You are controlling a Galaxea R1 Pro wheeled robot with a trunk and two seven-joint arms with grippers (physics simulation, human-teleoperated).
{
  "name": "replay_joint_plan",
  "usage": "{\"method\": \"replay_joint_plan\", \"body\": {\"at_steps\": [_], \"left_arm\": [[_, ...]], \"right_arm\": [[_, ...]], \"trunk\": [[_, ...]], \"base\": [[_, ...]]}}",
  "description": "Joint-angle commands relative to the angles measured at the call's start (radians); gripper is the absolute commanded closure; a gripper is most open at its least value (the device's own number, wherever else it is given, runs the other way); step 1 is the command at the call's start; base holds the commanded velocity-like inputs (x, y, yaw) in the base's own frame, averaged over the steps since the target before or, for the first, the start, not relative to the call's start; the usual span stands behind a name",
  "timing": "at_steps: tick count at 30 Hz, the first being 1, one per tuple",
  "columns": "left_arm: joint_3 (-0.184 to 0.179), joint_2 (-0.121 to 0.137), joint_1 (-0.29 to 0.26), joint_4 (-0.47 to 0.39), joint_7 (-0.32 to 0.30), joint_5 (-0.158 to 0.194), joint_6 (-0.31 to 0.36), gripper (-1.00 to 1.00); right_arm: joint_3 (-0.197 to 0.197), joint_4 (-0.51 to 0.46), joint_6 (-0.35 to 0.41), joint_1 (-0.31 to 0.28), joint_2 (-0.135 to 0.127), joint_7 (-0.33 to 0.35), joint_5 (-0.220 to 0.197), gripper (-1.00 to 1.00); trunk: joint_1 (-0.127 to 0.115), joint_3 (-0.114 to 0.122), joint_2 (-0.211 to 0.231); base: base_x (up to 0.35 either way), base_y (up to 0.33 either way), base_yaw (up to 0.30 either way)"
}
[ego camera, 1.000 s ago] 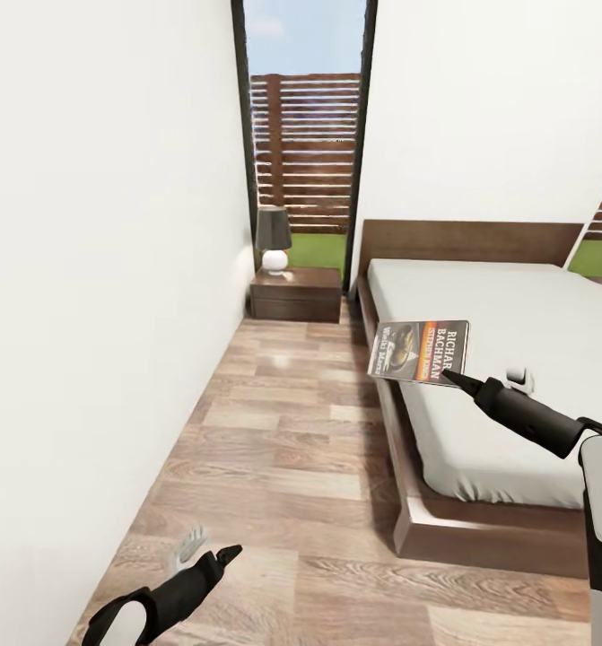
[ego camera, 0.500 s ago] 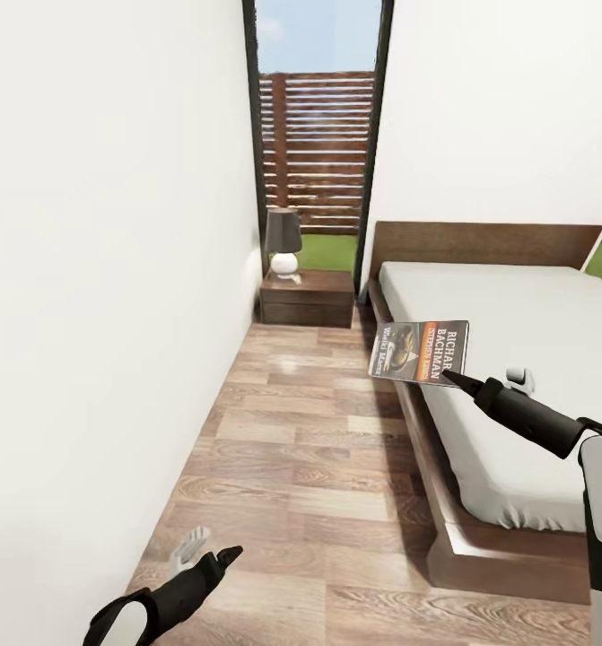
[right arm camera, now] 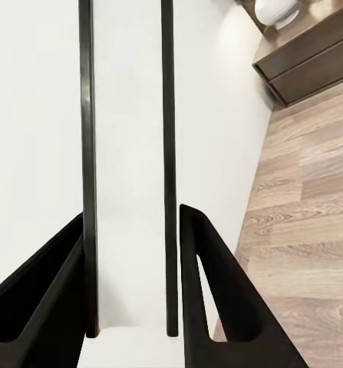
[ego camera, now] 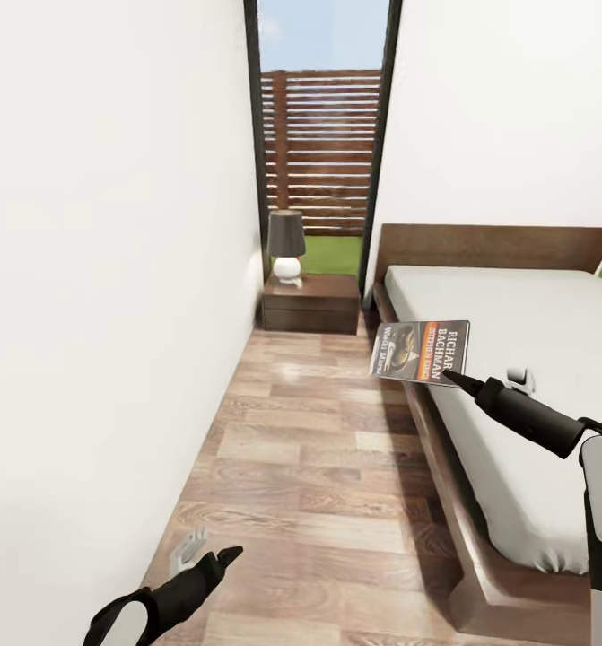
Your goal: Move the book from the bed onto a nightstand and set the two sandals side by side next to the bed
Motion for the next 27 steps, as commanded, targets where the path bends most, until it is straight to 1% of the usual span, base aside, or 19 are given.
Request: {"method": "replay_joint_plan", "body": {"at_steps": [1, 6, 10, 16, 27], "left_arm": [[-0.001, 0.0, -0.001, -0.001, 0.004, -0.001, 0.002, -1.0], [-0.001, -0.005, -0.001, -0.001, 0.004, -0.035, 0.002, -1.0], [0.0, -0.006, -0.001, -0.001, 0.004, -0.048, 0.002, -1.0], [0.0, -0.007, -0.001, -0.001, 0.003, -0.054, 0.002, -1.0], [0.0, -0.008, -0.001, -0.001, 0.003, -0.057, 0.002, -1.0]], "right_arm": [[-0.002, 0.0, 0.006, -0.001, 0.0, 0.011, 0.001, 1.0], [-0.003, 0.0, 0.006, -0.002, 0.0, 0.011, 0.001, 1.0], [-0.003, 0.0, 0.006, -0.002, 0.0, 0.011, 0.001, 1.0], [-0.003, 0.0, 0.006, -0.002, 0.0, 0.011, 0.001, 1.0], [-0.003, 0.0, 0.006, -0.001, 0.0, 0.011, 0.0, 1.0]], "trunk": [[0.0, -0.001, 0.0], [0.0, 0.0, 0.0], [0.0, 0.002, 0.0], [0.0, 0.003, 0.0], [0.0, 0.004, 0.0]], "base": [[0.324, 0.011, -0.131], [0.327, 0.006, -0.19], [0.328, 0.002, -0.235], [0.329, 0.001, -0.204], [0.329, 0.046, -0.044]]}}
